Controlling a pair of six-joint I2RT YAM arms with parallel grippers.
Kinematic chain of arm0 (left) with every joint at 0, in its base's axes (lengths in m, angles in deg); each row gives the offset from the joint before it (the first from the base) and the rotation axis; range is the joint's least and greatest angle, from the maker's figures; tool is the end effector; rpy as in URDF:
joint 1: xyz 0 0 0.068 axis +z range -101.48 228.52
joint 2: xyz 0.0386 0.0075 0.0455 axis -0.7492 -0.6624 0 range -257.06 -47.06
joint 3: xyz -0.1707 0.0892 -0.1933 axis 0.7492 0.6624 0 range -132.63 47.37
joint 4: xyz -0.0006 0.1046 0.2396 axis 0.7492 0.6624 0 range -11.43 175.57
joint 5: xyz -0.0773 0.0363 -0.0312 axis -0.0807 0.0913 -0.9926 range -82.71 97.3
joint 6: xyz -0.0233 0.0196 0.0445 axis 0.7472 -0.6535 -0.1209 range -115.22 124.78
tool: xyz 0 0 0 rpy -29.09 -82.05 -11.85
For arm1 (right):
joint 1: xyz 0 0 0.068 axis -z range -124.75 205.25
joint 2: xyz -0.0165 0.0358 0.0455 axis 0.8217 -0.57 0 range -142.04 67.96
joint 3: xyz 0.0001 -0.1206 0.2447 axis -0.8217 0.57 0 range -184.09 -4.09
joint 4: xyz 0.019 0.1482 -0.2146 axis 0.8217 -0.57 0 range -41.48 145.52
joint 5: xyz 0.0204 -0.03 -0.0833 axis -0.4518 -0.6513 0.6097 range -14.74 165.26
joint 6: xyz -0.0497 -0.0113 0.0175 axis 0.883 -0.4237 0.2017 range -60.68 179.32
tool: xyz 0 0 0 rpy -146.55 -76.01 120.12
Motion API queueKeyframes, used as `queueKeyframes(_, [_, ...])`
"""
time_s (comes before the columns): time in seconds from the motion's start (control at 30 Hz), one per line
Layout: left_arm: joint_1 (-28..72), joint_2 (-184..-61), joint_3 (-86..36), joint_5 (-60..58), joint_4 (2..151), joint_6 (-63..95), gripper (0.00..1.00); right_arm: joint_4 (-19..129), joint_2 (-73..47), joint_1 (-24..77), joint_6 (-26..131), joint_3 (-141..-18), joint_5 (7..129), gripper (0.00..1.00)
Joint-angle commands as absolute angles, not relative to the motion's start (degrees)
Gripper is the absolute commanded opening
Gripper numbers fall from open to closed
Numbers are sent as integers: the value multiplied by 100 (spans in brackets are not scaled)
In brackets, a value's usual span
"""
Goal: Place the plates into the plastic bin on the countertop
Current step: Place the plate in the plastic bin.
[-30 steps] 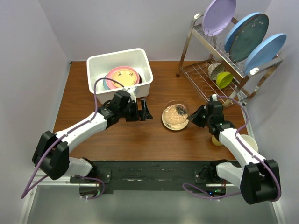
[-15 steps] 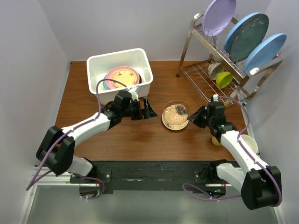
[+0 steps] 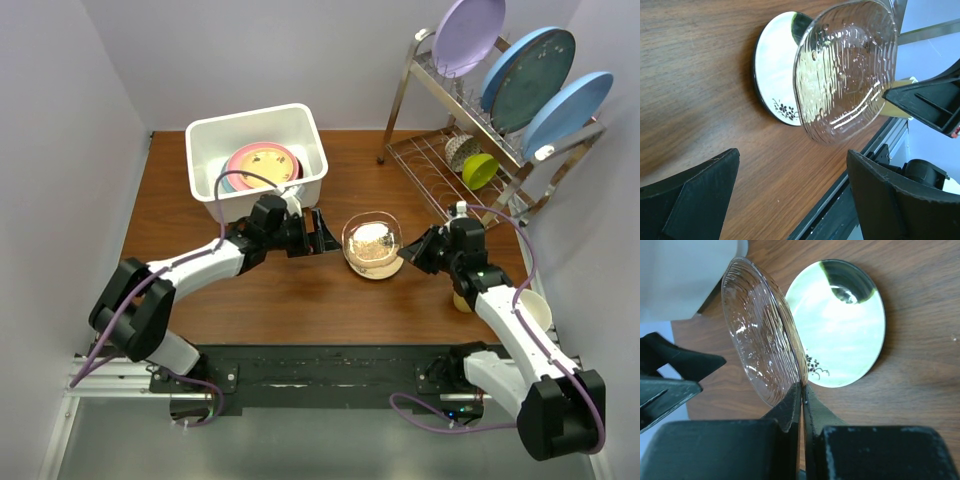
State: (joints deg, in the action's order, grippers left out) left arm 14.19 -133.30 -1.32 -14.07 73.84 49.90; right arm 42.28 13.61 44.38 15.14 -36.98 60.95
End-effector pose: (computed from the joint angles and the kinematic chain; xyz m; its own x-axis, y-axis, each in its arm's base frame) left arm 0.2599 -0.1931 0.2172 -0.8671 -0.2070 -0.4531 0.2317 0.6375 -0.7348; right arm 0.1999 0.0475 0.2325 -0.6673 0.5595 -0.4916 0.1155 0.7298 0.6739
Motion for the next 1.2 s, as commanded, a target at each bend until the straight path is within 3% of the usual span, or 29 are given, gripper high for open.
queueKeyframes(0.0, [1337, -13477, -159, -1494, 6900, 5092, 93, 4426, 1487, 4426, 1415, -3907, 5689, 0])
queueKeyframes(0.4, [1205, -13917, -282, -1547, 6416, 5250, 86, 4699, 1505, 4426, 1336, -3916, 4810, 0])
queueKeyframes(0.77, [1178, -14005, -352, -1626, 6293, 5329, 62, 4708, 1417, 4418, 1432, -3898, 4230, 0])
queueKeyframes(0.87, [1178, -14014, -352, -1644, 6284, 5347, 49, 4699, 1425, 4418, 1467, -3872, 4203, 0])
queueKeyframes(1.07, [1178, -13987, -335, -1661, 6284, 5364, 0, 4699, 1329, 4409, 1520, -3819, 4142, 0])
queueKeyframes(1.13, [1178, -13961, -326, -1644, 6319, 5364, 0, 4612, 1311, 4418, 1573, -3828, 4142, 2])
queueKeyframes(1.17, [1178, -13961, -326, -1626, 6337, 5356, 0, 4594, 1311, 4418, 1608, -3828, 4168, 16])
